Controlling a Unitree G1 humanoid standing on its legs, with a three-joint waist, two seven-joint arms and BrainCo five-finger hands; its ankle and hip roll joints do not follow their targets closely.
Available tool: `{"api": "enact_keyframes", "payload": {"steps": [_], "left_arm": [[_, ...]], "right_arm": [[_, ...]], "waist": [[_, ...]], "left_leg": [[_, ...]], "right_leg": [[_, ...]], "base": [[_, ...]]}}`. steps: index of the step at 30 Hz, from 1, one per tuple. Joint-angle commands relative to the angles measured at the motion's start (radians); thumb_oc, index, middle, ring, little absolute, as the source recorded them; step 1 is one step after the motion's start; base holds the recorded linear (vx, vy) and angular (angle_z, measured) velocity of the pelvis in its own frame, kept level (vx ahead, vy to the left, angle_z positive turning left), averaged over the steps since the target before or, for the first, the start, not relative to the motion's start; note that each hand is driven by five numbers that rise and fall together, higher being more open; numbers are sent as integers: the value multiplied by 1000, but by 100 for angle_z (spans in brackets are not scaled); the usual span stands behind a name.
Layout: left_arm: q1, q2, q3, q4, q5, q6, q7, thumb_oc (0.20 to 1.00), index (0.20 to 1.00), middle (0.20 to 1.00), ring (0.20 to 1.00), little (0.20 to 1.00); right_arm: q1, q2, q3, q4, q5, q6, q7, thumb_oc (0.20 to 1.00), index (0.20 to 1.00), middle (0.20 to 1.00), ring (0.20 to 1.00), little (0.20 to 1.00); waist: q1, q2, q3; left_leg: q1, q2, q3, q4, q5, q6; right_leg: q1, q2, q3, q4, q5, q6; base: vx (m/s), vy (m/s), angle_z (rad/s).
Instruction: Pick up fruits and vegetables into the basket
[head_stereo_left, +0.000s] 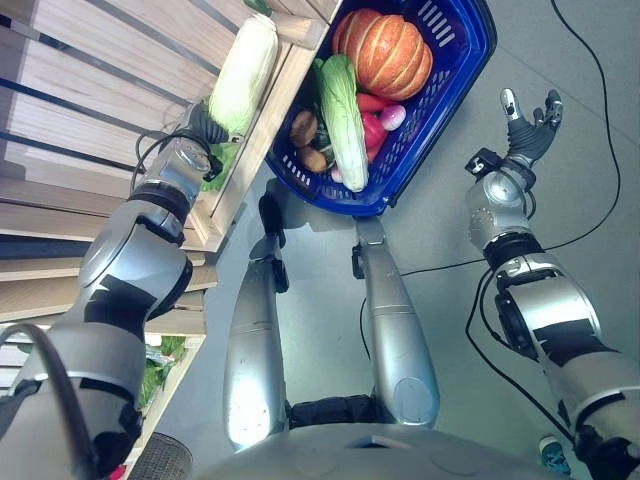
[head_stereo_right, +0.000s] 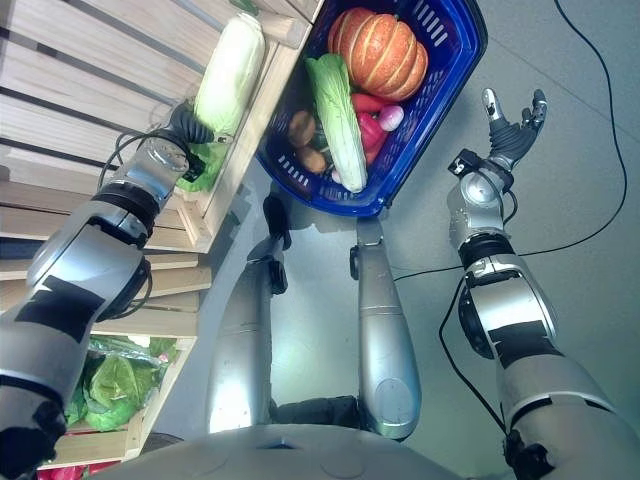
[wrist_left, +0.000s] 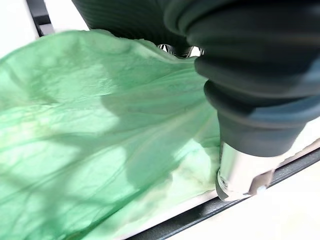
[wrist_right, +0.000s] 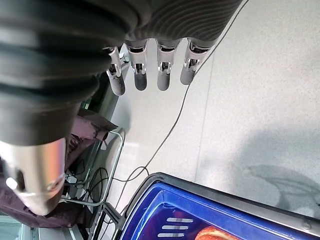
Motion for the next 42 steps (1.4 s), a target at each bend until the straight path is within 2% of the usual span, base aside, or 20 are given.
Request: {"api": "enact_keyframes", "payload": {"steps": [1, 6, 8, 15, 18, 22, 24, 25, 29, 35, 42], "left_arm": [[107, -25, 75, 44, -98, -56, 24, 200, 200, 200, 200, 200], [137, -8, 135, -1, -177, -163, 72, 200, 200, 200, 200, 200], [146, -3, 150, -25, -187, -188, 86, 200, 200, 200, 200, 200], [218, 20, 221, -193, -211, -309, 214, 200, 200, 200, 200, 200], [273, 20, 255, -320, -151, -365, 313, 200, 200, 200, 200, 200], [323, 24, 257, -464, -8, -382, 408, 200, 200, 200, 200, 200], [335, 29, 255, -501, 30, -394, 431, 200, 200, 200, 200, 200], [353, 28, 254, -543, 89, -403, 463, 200, 200, 200, 200, 200], [366, 32, 249, -593, 182, -428, 502, 200, 200, 200, 200, 200], [355, 74, 216, -688, 309, -446, 504, 200, 200, 200, 200, 200], [332, 122, 162, -783, 370, -485, 413, 200, 200, 200, 200, 200]], "right_arm": [[50, 1, 16, -46, 6, -53, 0, 1000, 1000, 1000, 1000, 1000], [71, 5, 27, -95, -9, -60, 24, 1000, 1000, 1000, 1000, 1000], [79, 7, 33, -114, 2, -60, 43, 1000, 1000, 1000, 1000, 1000], [139, 12, 43, -244, 18, -74, 94, 1000, 1000, 1000, 1000, 1000], [194, 25, 51, -344, 38, -58, 174, 1000, 1000, 1000, 1000, 1000], [248, 28, 74, -472, 65, -13, 277, 1000, 1000, 1000, 1000, 1000], [264, 26, 78, -500, 98, -2, 326, 1000, 1000, 1000, 1000, 1000], [282, 25, 81, -527, 142, 19, 388, 1000, 1000, 1000, 1000, 1000], [294, 23, 88, -552, 172, 40, 443, 1000, 1000, 1000, 1000, 1000], [302, 15, 100, -621, 180, 93, 492, 1000, 1000, 1000, 1000, 1000], [296, 1, 124, -697, 186, 160, 541, 1000, 1000, 1000, 1000, 1000]], "waist": [[13, 16, -29], [19, 17, -29], [22, 18, -29], [37, 24, -29], [46, 24, -29], [55, 20, -29], [58, 19, -29], [63, 17, -29], [70, 15, -29], [74, 17, -29], [73, 21, -29]], "left_leg": [[17, -13, -12, -137, 59, -23], [23, -13, -16, -137, 59, -23], [24, -14, -17, -137, 59, -24], [23, -20, -29, -143, 68, -24], [26, -24, -35, -137, 61, -24], [23, -26, -42, -136, 64, -25], [24, -26, -43, -135, 65, -25], [24, -26, -45, -129, 66, -25], [25, -26, -47, -128, 68, -25], [36, -26, -46, -135, 73, -24], [37, -25, -43, -134, 76, -23]], "right_leg": [[42, 43, -86, 73, -129, 17], [46, 43, -89, 80, -133, 16], [47, 43, -90, 81, -134, 15], [47, 44, -97, 83, -133, 10], [53, 44, -101, 91, -143, 7], [54, 42, -107, 94, -143, 5], [56, 42, -111, 95, -143, 4], [59, 40, -115, 100, -145, 4], [63, 39, -120, 104, -145, 4], [73, 36, -125, 102, -140, 6], [72, 30, -125, 102, -132, 12]], "base": [[0, 0, 0], [0, 0, 0], [0, 0, 0], [0, 0, 0], [-13, -35, 3], [-10, -41, 4], [-4, -39, 5], [4, -27, 5], [1, -7, 1], [0, 0, 0], [0, 0, 0]]}}
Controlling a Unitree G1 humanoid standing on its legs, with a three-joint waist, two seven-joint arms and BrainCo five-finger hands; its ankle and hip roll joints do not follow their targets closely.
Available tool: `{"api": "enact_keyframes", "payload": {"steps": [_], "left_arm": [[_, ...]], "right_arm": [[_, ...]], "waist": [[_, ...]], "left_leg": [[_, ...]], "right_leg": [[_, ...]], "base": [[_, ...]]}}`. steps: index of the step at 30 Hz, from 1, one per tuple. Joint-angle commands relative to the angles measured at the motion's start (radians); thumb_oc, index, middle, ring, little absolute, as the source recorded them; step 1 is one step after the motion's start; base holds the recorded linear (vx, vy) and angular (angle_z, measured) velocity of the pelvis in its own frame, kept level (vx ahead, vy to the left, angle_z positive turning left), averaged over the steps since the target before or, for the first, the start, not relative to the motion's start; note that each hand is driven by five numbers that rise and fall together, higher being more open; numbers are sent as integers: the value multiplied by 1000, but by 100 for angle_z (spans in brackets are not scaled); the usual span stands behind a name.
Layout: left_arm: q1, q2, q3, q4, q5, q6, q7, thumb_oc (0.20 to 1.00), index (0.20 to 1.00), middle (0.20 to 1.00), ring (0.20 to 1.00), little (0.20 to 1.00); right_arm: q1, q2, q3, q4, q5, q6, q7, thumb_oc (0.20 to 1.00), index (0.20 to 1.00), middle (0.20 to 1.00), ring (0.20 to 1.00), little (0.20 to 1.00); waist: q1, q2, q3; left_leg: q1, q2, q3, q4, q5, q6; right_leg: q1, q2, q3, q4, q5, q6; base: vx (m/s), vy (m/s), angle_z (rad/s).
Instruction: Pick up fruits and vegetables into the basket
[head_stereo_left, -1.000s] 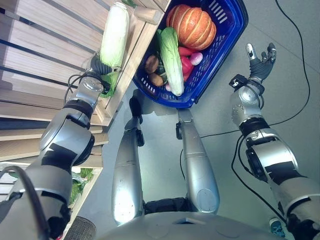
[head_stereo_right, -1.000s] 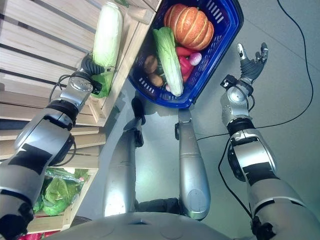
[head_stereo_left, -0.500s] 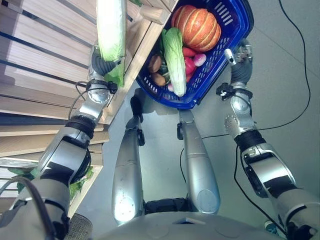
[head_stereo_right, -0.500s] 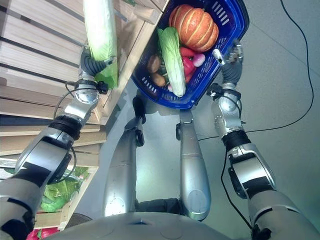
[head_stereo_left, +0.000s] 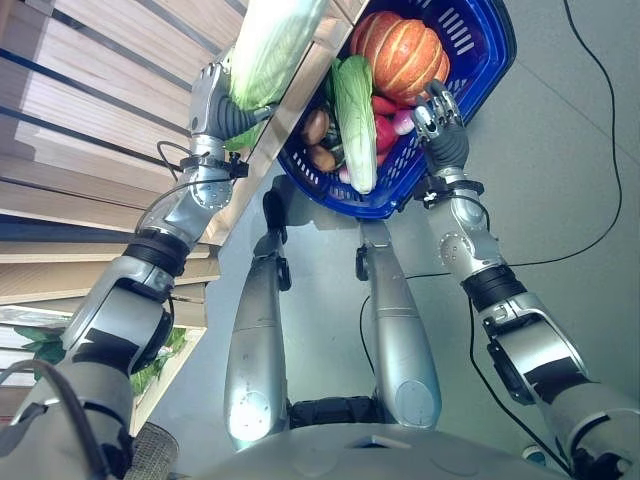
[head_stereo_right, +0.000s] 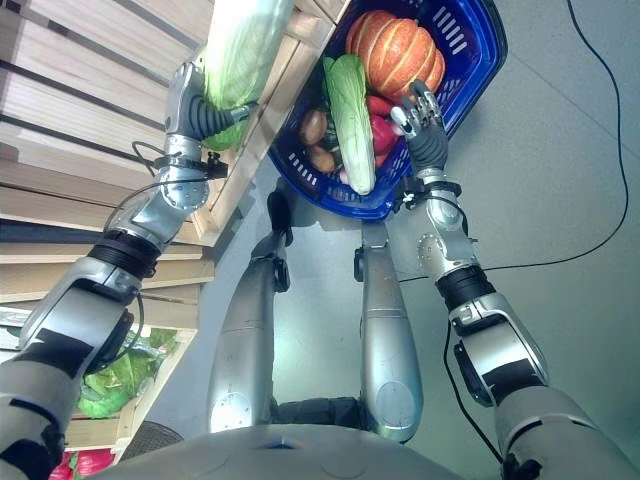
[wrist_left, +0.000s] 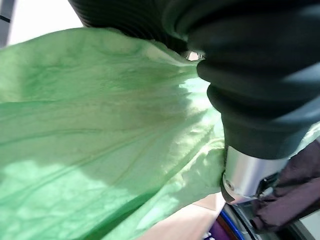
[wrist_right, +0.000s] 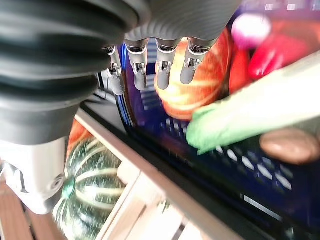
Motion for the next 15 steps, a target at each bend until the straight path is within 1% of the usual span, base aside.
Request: {"api": "enact_keyframes", "payload": {"steps": [1, 3, 7, 11, 12, 15], "left_arm": [[-4, 32, -7, -118, 51, -92, -33, 200, 200, 200, 200, 200], [-7, 33, -19, -132, 50, -96, -50, 200, 200, 200, 200, 200], [-13, 32, -47, -176, 44, -126, -109, 200, 200, 200, 200, 200], [-15, 25, -65, -206, 39, -136, -152, 200, 200, 200, 200, 200], [-12, 20, -74, -226, 37, -135, -176, 200, 200, 200, 200, 200], [-11, 11, -89, -242, 38, -133, -200, 200, 200, 200, 200, 200]], "right_arm": [[45, -44, 8, -114, 16, 6, 48, 1000, 1000, 1000, 1000, 1000], [44, -42, 13, -124, 12, 17, 55, 1000, 1000, 1000, 1000, 1000], [37, -36, 34, -161, 4, 45, 67, 1000, 1000, 1000, 1000, 1000], [34, -29, 41, -183, 1, 55, 65, 1000, 1000, 1000, 1000, 1000], [36, -23, 46, -192, -5, 60, 63, 1000, 1000, 1000, 1000, 1000], [33, -16, 54, -200, -14, 72, 67, 1000, 1000, 1000, 1000, 1000]], "waist": [[25, 23, -30], [24, 22, -30], [24, 21, -30], [24, 19, -30], [25, 19, -30], [25, 17, -30]], "left_leg": [[35, -24, -16, -116, 65, -18], [37, -24, -16, -118, 67, -17], [37, -21, -12, -120, 67, -17], [34, -20, -12, -120, 68, -17], [34, -20, -13, -121, 68, -16], [36, -20, -12, -123, 68, -15]], "right_leg": [[63, 33, -98, 107, -134, 20], [65, 32, -97, 104, -132, 21], [66, 30, -96, 102, -128, 25], [64, 29, -95, 100, -125, 27], [63, 29, -94, 100, -124, 28], [65, 30, -94, 99, -122, 30]], "base": [[0, 0, 0], [0, 0, 0], [0, 0, 0], [0, 0, 0], [0, 0, 0], [0, 0, 0]]}}
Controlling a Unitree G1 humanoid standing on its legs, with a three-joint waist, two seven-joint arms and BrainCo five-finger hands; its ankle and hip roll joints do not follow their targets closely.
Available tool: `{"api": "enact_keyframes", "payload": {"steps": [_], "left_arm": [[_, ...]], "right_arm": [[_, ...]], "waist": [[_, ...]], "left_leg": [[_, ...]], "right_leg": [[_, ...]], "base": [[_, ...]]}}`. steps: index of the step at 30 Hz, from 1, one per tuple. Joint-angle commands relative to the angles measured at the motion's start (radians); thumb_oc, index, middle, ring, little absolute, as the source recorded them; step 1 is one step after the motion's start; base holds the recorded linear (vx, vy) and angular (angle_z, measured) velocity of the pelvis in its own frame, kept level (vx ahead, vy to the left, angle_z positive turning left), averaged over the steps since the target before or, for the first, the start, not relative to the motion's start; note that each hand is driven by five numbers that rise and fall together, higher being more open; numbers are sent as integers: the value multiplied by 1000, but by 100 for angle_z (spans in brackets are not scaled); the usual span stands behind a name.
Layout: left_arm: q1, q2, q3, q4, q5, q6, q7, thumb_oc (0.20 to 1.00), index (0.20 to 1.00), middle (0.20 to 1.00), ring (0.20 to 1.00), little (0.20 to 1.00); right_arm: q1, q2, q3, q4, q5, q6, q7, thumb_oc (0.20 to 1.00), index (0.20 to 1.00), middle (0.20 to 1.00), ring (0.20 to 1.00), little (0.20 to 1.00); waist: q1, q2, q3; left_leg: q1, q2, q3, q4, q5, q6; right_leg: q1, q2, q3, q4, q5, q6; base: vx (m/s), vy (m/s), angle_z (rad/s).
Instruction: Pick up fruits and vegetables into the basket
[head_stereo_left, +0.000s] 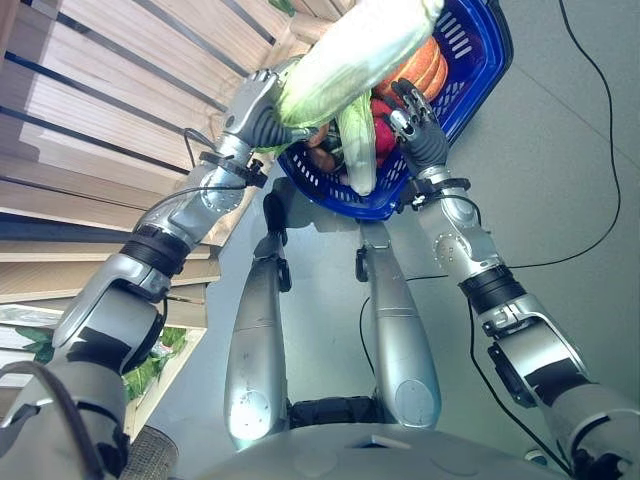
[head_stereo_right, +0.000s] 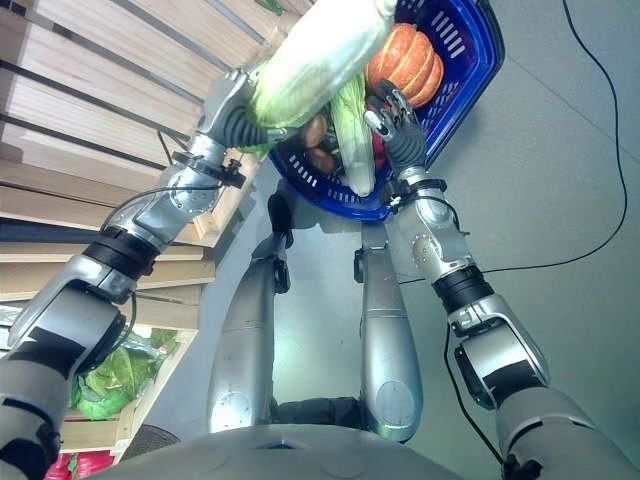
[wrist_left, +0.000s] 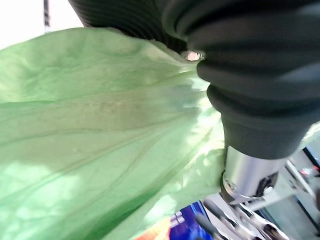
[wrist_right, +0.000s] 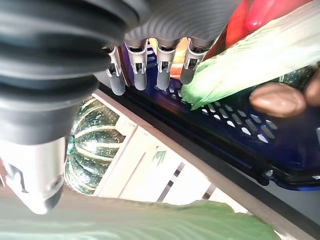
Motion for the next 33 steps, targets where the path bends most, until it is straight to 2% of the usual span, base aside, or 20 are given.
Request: {"api": "enact_keyframes", "payload": {"steps": [1, 21, 33], "left_arm": [[-3, -10, -2, -119, 1, -79, -19, 200, 200, 200, 200, 200], [-13, -27, -63, -193, -19, -48, -179, 200, 200, 200, 200, 200], [-8, -15, -74, -200, -49, -21, -250, 200, 200, 200, 200, 200]], "right_arm": [[34, -13, 16, -120, -16, -8, 23, 1000, 1000, 1000, 1000, 1000], [23, 5, 38, -185, -2, 2, 58, 1000, 1000, 1000, 1000, 1000], [21, -3, 3, -222, 66, -50, 81, 1000, 1000, 1000, 1000, 1000]], "waist": [[24, 16, -31], [23, 6, -31], [22, 5, -31]], "left_leg": [[25, -21, -12, -122, 68, -14], [21, -21, -11, -122, 72, -12], [23, -20, -12, -118, 65, -12]], "right_leg": [[53, 30, -93, 101, -121, 30], [50, 30, -90, 92, -103, 38], [53, 29, -89, 94, -106, 42]], "base": [[0, 0, 0], [0, 0, 0], [0, 0, 0]]}}
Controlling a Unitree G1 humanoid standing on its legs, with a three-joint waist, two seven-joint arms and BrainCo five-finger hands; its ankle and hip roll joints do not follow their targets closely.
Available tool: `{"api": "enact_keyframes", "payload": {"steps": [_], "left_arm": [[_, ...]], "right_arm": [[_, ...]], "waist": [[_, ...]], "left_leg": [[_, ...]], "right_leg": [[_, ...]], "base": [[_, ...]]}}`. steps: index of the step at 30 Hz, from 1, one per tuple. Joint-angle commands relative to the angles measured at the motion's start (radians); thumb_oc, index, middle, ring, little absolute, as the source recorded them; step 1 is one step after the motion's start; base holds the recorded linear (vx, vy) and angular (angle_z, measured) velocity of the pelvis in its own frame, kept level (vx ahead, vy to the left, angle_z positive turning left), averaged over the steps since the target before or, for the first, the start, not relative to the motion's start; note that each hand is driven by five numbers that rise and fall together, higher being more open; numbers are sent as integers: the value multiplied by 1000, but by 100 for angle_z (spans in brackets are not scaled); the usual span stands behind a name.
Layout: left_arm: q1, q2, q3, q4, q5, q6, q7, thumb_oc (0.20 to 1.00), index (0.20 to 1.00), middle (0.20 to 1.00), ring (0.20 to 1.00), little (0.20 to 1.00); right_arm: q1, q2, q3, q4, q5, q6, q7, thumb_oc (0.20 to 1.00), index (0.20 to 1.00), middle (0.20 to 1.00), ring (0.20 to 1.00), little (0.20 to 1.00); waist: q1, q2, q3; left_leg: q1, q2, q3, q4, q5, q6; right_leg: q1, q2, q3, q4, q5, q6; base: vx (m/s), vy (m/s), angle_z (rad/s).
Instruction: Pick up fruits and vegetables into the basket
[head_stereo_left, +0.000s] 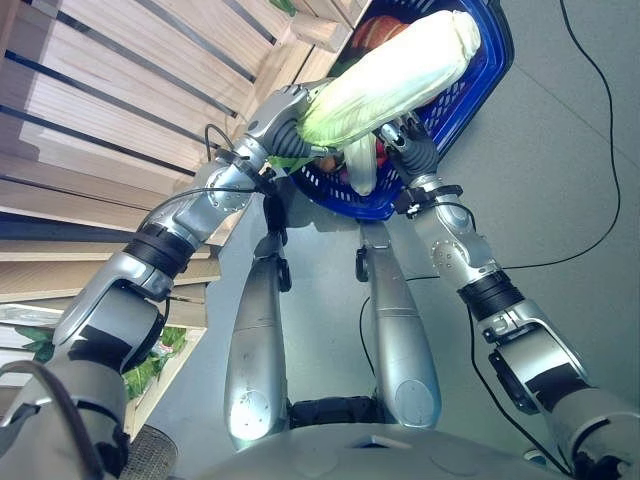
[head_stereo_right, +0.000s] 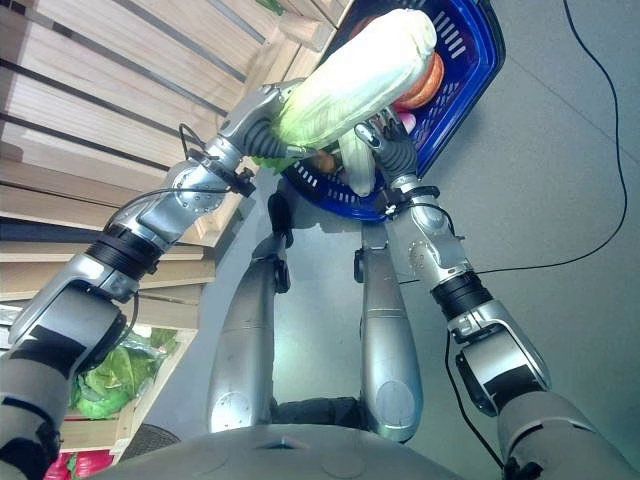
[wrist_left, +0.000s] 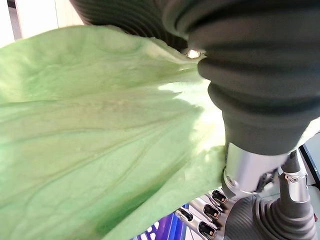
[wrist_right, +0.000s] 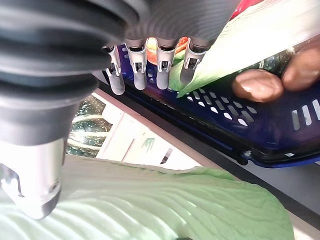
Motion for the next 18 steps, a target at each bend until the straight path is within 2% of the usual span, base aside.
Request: {"api": "enact_keyframes", "payload": {"steps": [1, 10, 18], "left_arm": [[0, -15, -52, -135, -4, -42, -36, 200, 200, 200, 200, 200], [8, -14, -44, -131, -35, -19, -56, 200, 200, 200, 200, 200], [13, -4, -23, -122, -52, -21, -66, 200, 200, 200, 200, 200]], "right_arm": [[-13, 0, -32, -186, 34, -68, 56, 1000, 1000, 1000, 1000, 1000], [-3, 0, -58, -208, 81, -80, 100, 1000, 1000, 1000, 1000, 1000], [5, 8, -85, -219, 203, -13, 223, 1000, 1000, 1000, 1000, 1000]], "waist": [[21, 6, -31], [21, 3, -31], [23, 2, -31]], "left_leg": [[25, -20, -11, -117, 64, -11], [22, -20, -12, -116, 62, -9], [25, -20, -14, -118, 64, -9]], "right_leg": [[52, 29, -88, 95, -106, 41], [50, 28, -89, 95, -105, 42], [52, 26, -94, 95, -105, 43]], "base": [[0, 0, 0], [0, 0, 0], [0, 0, 0]]}}
